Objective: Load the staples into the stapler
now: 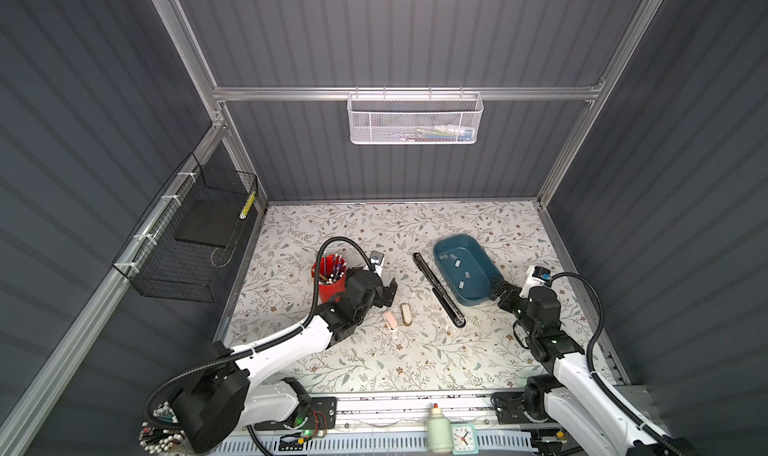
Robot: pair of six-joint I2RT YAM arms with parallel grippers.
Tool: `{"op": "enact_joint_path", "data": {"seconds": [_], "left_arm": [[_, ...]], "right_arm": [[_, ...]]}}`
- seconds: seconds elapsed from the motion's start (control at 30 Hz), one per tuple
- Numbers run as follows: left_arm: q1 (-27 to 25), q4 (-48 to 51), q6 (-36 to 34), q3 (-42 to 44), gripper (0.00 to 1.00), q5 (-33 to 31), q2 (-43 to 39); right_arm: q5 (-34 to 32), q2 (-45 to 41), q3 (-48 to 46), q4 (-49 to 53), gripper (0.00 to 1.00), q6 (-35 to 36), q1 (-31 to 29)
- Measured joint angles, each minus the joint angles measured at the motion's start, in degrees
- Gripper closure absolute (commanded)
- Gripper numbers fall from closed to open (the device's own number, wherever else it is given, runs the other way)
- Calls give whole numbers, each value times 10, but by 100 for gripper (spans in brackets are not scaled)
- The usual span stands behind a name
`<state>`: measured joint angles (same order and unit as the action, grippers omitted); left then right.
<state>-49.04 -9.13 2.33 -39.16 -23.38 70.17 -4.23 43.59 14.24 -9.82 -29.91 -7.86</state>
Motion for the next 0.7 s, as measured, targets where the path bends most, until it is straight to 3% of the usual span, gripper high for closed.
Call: {"op": "enact_joint_path", "data": {"seconds": [0.13, 0.27, 0.43, 0.53, 0.6, 0.7], "left_arm": [[-59, 1, -80, -57, 9, 37, 21], [-72, -14, -163, -73, 4, 90, 42], [-72, -72, -340, -19, 1, 177, 45], [-72, -71, -462, -5, 7, 217, 65], [-72, -32, -520, -31, 12, 232, 91], [-72, 94, -597, -152, 21, 251, 152]], "right_arm": [[0, -5, 0, -1, 1, 0, 0], [0, -8, 0, -5, 1, 0, 0], [0, -8, 0, -5, 1, 2, 0], [0, -9, 0, -7, 1, 2, 0], [0, -11, 0, -10, 1, 2, 0], [0, -13, 0, -11, 1, 2, 0]]}}
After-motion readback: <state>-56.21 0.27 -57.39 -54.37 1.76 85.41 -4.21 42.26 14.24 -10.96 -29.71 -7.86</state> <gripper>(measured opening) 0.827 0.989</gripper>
